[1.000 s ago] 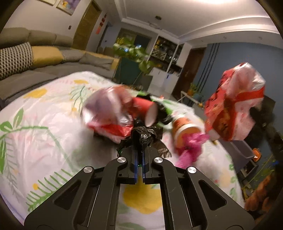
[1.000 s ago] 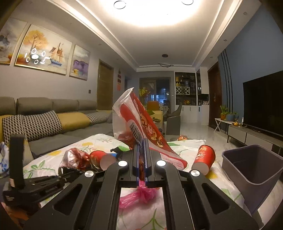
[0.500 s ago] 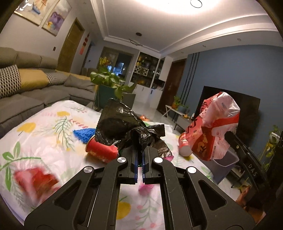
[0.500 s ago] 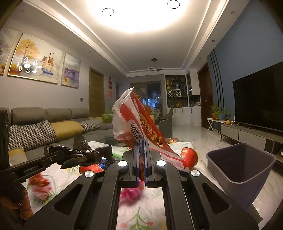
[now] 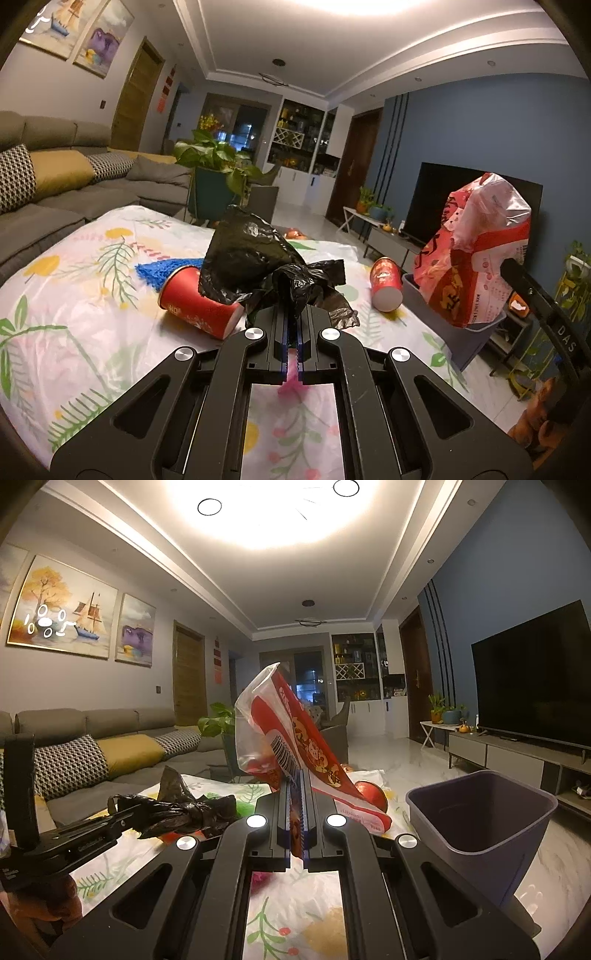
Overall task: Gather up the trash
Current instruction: 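Lift the black bag and snack bag toward the grey bin with both grippers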
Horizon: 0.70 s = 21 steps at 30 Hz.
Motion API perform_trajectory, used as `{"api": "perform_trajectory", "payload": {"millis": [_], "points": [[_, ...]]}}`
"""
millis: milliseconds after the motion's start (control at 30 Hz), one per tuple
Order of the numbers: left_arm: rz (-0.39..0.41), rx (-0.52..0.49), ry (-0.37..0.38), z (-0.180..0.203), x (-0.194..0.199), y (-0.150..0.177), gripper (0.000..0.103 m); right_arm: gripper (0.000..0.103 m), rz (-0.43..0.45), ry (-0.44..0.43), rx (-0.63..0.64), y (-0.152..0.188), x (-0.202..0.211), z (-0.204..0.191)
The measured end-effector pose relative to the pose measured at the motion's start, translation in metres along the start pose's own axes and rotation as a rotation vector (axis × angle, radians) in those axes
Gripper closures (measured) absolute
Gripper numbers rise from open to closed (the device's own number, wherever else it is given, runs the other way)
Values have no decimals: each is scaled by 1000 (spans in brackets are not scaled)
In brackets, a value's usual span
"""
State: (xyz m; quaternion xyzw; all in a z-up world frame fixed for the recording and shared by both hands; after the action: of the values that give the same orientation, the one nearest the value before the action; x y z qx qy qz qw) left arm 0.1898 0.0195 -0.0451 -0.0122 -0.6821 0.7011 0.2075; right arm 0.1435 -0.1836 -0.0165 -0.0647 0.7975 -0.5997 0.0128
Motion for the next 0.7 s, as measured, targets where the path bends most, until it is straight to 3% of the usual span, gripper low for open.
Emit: {"api": "perform_trajectory", "payload": {"millis": [433, 700], "points": [[8, -22, 28, 12, -8, -8, 101, 98, 13, 19, 2, -8, 0, -2], [55, -96, 119, 61, -26, -41, 101, 98, 76, 91, 15, -30, 9, 23]]}}
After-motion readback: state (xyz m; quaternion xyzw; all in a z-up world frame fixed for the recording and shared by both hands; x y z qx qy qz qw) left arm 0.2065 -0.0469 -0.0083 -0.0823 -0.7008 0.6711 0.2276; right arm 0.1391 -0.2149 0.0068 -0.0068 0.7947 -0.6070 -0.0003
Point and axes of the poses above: each gripper's, at about its wrist camera, not at the fingertips, and x roughly against the way its jaws point, z to its right, y to its underside, the point moved 4 cm from there along -x, roughly the way its jaws point, and after that the axes turned 11 degrees about -x, right-handed, at the moved point
